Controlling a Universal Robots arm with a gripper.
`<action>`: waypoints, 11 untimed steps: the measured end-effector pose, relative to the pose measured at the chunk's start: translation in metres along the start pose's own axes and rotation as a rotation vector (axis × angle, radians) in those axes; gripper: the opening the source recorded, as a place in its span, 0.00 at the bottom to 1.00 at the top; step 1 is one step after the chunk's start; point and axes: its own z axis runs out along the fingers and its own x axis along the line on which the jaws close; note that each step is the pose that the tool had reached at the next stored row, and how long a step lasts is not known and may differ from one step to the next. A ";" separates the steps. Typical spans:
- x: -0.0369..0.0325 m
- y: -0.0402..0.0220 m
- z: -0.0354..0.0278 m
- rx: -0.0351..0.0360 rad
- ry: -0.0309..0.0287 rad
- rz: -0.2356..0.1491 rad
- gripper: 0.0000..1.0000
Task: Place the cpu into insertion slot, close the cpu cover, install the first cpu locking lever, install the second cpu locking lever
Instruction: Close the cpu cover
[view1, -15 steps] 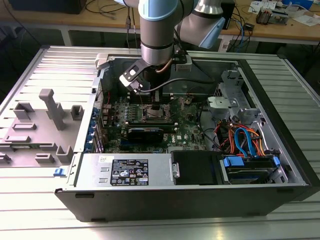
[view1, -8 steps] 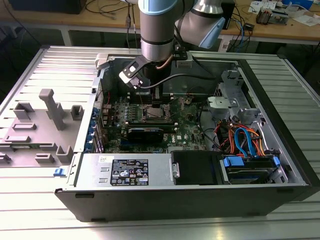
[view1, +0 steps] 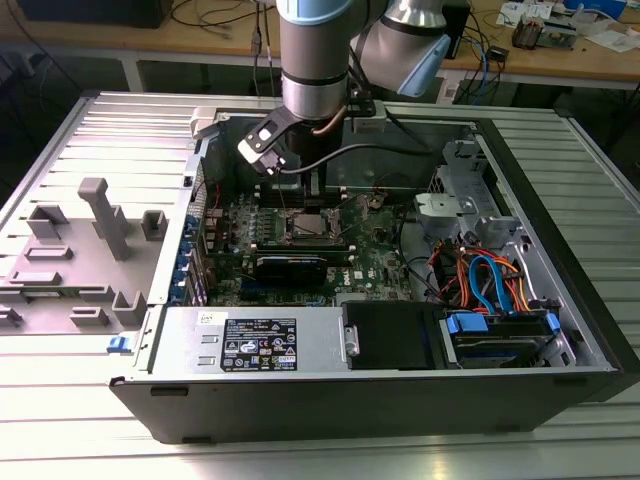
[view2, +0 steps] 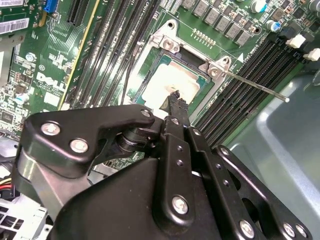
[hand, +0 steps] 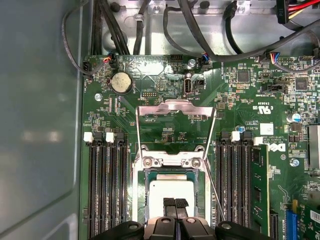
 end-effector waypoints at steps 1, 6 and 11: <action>0.0000 0.0000 -0.0003 0.0000 0.0000 0.000 0.11; 0.0000 0.0001 -0.0025 -0.0002 0.0003 0.000 0.11; 0.0000 0.0002 -0.0040 -0.0001 0.0000 0.000 0.11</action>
